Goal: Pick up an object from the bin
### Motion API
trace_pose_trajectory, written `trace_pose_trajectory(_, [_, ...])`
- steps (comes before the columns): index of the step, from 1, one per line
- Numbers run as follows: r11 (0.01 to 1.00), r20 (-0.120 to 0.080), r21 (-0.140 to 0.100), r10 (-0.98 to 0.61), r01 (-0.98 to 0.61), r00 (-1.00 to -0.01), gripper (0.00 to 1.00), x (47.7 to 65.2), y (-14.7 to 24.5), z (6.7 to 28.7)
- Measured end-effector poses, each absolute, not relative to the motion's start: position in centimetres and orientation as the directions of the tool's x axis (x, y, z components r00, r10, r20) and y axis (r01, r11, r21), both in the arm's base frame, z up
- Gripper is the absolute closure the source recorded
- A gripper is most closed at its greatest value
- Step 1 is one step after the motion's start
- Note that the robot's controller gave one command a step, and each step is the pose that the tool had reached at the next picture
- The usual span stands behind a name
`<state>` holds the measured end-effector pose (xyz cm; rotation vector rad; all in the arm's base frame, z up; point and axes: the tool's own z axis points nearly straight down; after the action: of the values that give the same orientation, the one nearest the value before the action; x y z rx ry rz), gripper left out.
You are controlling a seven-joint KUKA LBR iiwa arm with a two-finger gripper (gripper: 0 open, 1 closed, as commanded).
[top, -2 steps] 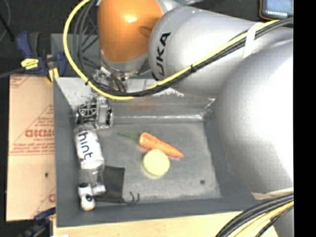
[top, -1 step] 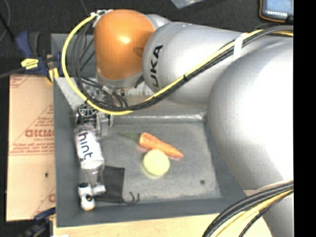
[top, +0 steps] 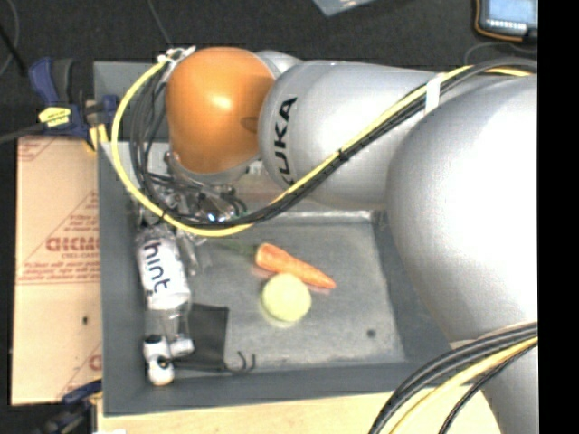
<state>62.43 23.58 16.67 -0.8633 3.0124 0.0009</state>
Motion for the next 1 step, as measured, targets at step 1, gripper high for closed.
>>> trace_pose_trajectory(1, [0.765,-0.008,-0.003,-0.644,-0.644,-0.765,0.0,61.99,22.54,13.91])
